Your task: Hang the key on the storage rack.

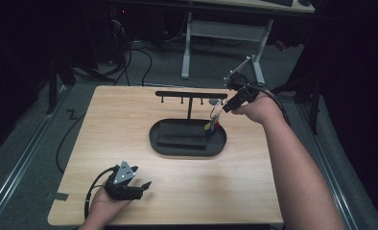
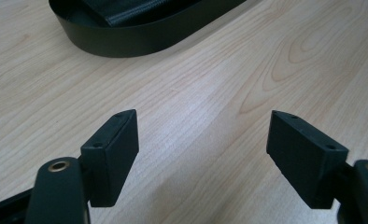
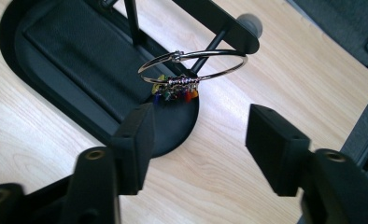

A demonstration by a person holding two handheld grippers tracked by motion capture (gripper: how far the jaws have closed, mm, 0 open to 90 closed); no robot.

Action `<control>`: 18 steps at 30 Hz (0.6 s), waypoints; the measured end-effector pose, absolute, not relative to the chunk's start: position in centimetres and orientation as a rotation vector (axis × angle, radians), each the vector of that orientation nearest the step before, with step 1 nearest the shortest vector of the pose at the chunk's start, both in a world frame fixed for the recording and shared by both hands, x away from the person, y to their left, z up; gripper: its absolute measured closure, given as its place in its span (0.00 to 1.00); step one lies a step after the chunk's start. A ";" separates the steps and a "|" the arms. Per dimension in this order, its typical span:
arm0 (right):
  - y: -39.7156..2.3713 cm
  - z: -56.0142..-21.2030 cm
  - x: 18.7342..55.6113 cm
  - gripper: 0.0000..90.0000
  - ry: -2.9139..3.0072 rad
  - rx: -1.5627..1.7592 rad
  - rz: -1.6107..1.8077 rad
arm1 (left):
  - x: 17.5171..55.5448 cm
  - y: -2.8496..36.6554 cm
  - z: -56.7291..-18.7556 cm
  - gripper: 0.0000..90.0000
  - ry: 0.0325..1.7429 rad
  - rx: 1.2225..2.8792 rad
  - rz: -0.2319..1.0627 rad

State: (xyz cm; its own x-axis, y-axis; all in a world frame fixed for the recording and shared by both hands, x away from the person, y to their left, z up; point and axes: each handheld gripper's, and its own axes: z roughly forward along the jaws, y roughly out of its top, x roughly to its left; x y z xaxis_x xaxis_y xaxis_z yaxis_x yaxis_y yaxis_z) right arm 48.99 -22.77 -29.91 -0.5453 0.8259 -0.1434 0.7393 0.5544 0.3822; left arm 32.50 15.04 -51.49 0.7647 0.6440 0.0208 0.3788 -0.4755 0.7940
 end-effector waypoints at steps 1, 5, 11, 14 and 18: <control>-22.9 -30.0 48.8 0.43 2.478 1.287 0.410 | 32.6 15.0 -51.4 0.28 0.759 2.125 0.402; -23.3 -30.6 47.2 0.37 2.454 1.279 0.458 | 32.7 14.7 -51.5 0.28 0.752 2.119 0.394; -24.5 -32.7 44.9 0.35 2.405 1.270 0.490 | 32.9 14.4 -51.5 0.28 0.752 2.116 0.371; -25.0 -33.6 43.7 0.33 2.362 1.256 0.545 | 33.0 14.3 -51.5 0.28 0.752 2.114 0.365; -25.6 -35.1 42.1 0.33 2.327 1.272 0.631 | 33.0 14.1 -51.6 0.28 0.749 2.119 0.365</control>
